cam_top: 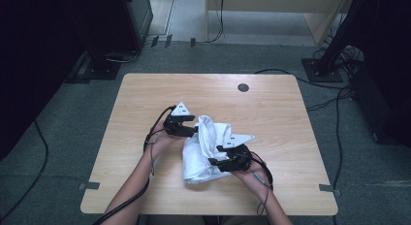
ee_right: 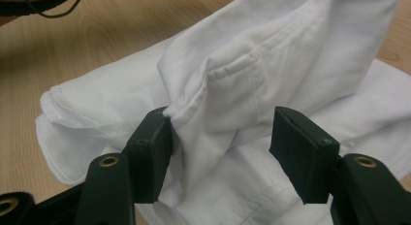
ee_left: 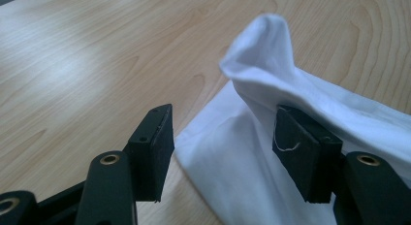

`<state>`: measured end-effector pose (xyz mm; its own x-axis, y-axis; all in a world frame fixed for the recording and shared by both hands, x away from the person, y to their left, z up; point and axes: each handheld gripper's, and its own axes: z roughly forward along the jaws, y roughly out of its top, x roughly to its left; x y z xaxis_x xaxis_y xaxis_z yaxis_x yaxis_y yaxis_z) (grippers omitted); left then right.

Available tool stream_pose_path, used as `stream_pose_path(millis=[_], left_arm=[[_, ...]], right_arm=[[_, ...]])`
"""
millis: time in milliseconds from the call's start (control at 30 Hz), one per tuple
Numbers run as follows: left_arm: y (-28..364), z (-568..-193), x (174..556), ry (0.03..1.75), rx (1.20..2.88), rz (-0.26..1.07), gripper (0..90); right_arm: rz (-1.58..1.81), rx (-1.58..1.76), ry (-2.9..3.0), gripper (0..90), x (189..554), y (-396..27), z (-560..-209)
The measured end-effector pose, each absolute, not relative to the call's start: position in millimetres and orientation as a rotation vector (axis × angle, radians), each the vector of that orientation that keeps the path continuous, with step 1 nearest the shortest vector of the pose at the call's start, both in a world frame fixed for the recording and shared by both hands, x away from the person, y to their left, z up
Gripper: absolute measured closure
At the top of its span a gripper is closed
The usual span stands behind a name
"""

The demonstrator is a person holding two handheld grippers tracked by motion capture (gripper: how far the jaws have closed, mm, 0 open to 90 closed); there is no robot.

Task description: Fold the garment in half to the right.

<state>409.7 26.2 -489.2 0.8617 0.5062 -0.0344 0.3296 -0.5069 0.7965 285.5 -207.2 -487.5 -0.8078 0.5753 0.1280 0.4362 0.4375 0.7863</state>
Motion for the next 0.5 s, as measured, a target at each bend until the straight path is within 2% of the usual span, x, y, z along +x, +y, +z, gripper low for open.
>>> stream_pose_path(millis=[500], left_arm=[[-0.3, -491.0, 406.0, 0.601, 2.154, 0.29, 35.7]], right_arm=[[1.331, 0.864, 2.457, 38.9, 294.0, -237.0, -460.9]])
